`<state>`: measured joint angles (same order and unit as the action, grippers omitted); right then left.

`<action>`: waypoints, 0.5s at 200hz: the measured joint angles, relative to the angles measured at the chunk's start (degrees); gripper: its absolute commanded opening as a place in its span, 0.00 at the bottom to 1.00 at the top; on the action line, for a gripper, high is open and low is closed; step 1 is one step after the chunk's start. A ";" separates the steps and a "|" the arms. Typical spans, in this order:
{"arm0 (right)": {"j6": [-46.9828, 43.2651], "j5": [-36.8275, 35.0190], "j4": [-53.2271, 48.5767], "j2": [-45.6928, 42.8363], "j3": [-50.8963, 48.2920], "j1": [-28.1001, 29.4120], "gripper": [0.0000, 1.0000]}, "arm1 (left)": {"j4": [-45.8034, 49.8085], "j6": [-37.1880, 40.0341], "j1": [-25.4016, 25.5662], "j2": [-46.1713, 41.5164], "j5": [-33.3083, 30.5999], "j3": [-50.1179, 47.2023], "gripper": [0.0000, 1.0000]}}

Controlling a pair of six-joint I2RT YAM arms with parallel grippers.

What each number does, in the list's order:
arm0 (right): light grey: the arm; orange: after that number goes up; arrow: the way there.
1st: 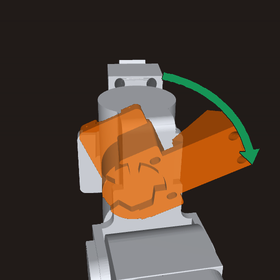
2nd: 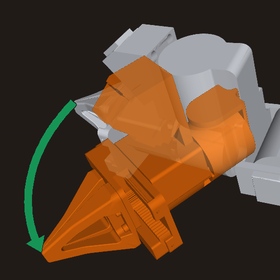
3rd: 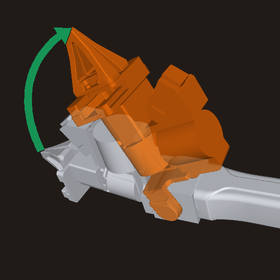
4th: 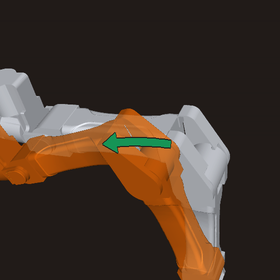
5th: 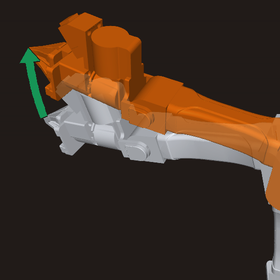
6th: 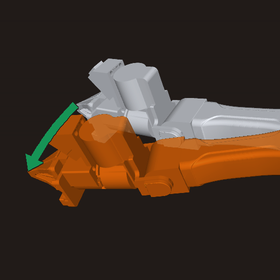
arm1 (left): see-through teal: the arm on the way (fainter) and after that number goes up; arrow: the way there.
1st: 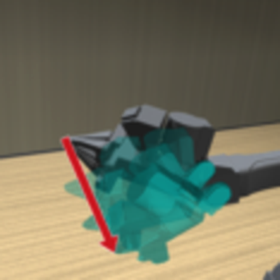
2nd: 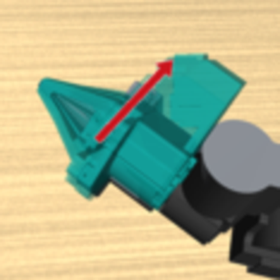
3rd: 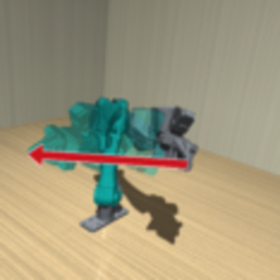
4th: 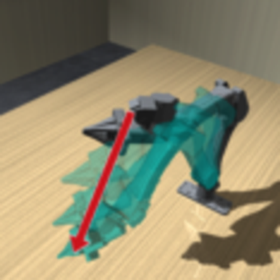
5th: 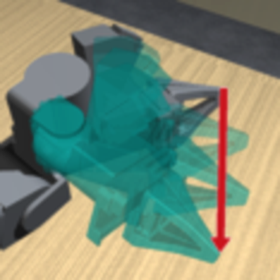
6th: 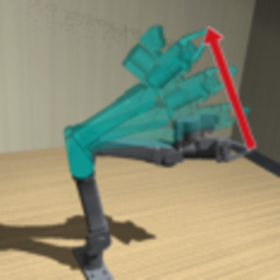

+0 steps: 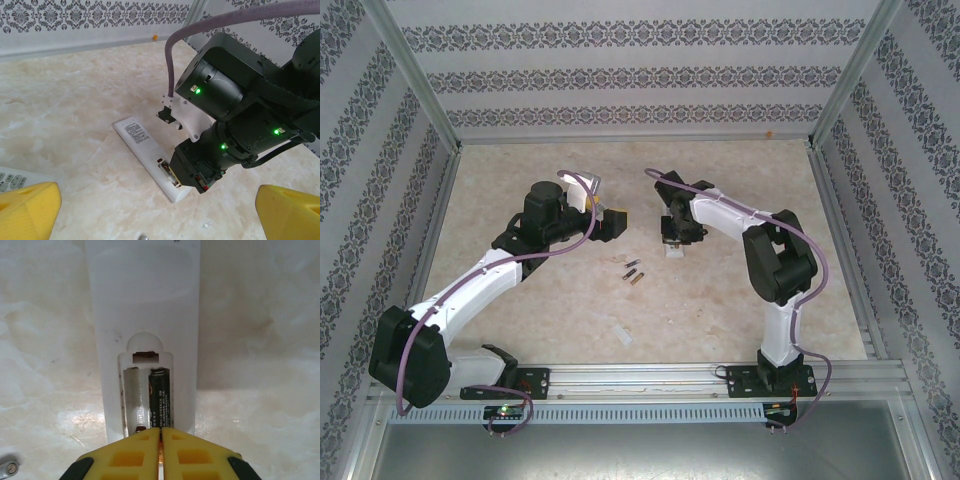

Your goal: Load the batteries into the remote control

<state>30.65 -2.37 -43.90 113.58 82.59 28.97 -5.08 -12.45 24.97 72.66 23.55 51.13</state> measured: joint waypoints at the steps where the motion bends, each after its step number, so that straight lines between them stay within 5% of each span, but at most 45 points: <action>1: -0.07 -0.07 -0.02 0.04 0.02 0.07 0.11 | 0.00 0.00 0.02 0.00 0.00 0.00 1.00; 100: -2.54 -4.46 -0.52 1.64 1.20 1.53 0.13 | 0.04 0.02 -0.42 0.00 0.00 0.00 1.00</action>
<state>28.12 -6.83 -44.42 115.22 83.79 30.50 -5.04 -12.43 24.56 72.66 23.55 51.13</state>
